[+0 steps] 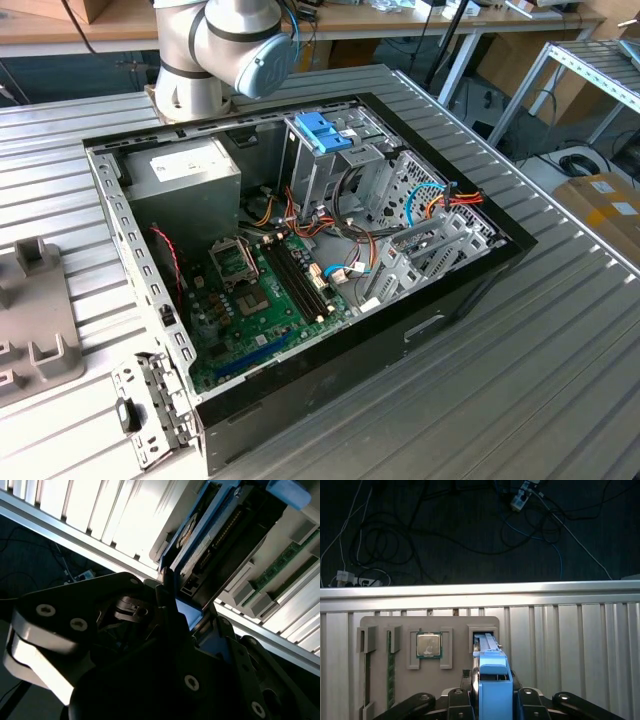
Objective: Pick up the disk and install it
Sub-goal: 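Pick up the disk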
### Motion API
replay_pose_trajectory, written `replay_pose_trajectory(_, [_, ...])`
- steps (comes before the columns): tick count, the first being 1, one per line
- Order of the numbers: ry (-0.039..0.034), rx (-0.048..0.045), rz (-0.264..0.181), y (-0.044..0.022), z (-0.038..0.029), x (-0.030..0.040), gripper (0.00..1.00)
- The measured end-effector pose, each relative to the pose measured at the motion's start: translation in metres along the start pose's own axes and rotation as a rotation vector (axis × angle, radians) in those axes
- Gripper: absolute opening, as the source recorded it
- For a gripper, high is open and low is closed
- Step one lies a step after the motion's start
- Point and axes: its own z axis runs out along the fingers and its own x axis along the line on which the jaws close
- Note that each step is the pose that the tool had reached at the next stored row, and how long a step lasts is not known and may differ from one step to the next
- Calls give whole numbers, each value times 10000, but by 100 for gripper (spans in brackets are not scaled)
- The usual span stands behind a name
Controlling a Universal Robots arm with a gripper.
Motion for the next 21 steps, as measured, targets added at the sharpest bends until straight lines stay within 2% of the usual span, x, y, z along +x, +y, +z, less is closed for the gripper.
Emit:
replay_pose_trajectory(6, [1,-1,0,2,-33,-2,37])
replay_pose_trajectory(17, [0,0,0,3,-53,-3,37])
replay_pose_trajectory(19, [0,-1,0,6,-114,-6,37])
replay_pose_trajectory(21, [0,-1,0,6,-118,-6,37])
